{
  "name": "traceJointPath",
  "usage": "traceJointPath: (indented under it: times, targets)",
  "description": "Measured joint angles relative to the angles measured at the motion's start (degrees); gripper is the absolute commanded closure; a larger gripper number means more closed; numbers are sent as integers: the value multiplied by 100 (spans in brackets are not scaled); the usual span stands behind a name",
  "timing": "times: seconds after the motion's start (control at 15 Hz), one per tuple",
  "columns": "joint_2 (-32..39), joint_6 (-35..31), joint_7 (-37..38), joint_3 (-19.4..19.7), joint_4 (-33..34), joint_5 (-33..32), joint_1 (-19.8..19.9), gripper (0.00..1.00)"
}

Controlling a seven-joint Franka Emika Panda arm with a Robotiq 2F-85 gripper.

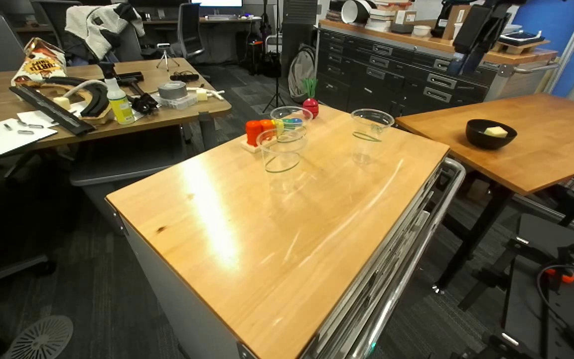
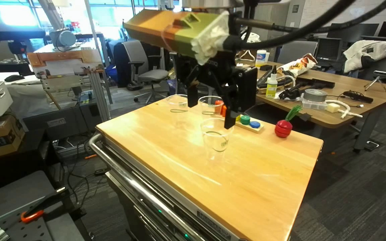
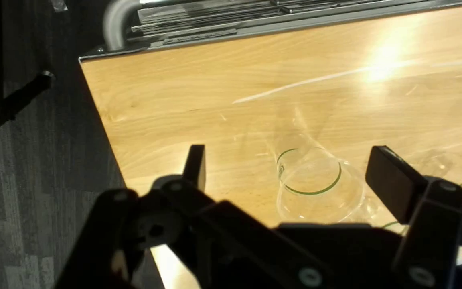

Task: Stack the clear cups

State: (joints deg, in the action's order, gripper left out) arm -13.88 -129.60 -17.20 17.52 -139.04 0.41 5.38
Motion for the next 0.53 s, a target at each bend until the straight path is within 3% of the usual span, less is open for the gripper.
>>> traceJointPath:
  times: [0.53]
  targets:
    - [1811,37,44,-342,1197,557,56,0]
